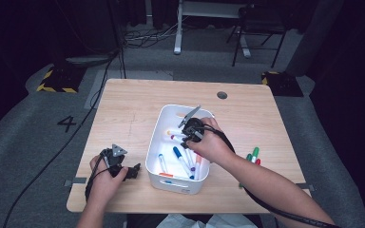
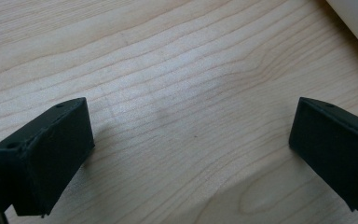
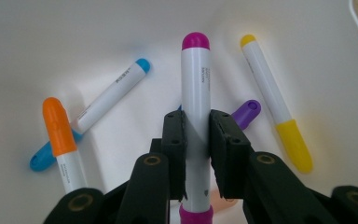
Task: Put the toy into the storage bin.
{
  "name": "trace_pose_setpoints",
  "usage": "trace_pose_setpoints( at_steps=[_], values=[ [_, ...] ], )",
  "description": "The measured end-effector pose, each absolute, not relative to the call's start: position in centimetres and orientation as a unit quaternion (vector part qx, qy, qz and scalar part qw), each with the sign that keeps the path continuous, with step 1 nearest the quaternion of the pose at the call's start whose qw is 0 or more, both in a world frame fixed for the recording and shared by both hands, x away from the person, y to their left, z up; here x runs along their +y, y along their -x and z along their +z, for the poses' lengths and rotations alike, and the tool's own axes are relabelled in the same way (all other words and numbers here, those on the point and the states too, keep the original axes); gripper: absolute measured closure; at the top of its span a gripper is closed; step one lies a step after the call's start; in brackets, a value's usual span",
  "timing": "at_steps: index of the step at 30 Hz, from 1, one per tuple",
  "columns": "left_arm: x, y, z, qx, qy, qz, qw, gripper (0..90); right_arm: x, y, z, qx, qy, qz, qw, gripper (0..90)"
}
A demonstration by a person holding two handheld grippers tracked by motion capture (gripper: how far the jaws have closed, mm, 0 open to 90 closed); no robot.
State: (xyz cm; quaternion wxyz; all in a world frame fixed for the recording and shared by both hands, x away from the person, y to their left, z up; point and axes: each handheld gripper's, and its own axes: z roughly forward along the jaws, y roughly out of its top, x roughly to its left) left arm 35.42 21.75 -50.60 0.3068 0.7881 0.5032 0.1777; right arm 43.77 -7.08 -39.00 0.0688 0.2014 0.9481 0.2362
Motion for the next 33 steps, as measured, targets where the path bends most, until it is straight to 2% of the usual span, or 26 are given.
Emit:
trace_pose_setpoints(
  at_steps=[4,6,8,11,22,33],
  values=[
    [21.7,-35.4,-50.6,0.504,-0.788,0.177,0.307,0.1,-6.8,-43.6,-39.5,0.953,-0.195,0.225,0.056,75.4],
    [21.7,-35.4,-50.6,0.504,-0.788,0.177,0.307,0.1,-6.6,-43.3,-39.4,0.955,-0.191,0.218,0.058,55.6],
    [21.7,-35.4,-50.6,0.504,-0.788,0.177,0.307,0.1,-6.7,-43.2,-39.3,0.951,-0.187,0.238,0.061,49.6],
    [21.7,-35.5,-50.6,0.504,-0.788,0.177,0.306,0.1,-7.3,-42.9,-38.3,0.944,-0.186,0.265,0.065,45.5],
    [21.7,-35.6,-50.6,0.504,-0.789,0.174,0.307,0.1,-12.1,-42.9,-34.0,0.912,-0.23,0.333,0.067,43.5],
    [21.7,-35.7,-50.6,0.507,-0.786,0.179,0.306,0.1,-18.8,-44.6,-32.6,0.876,-0.291,0.371,0.1,46.7]
  ],
)
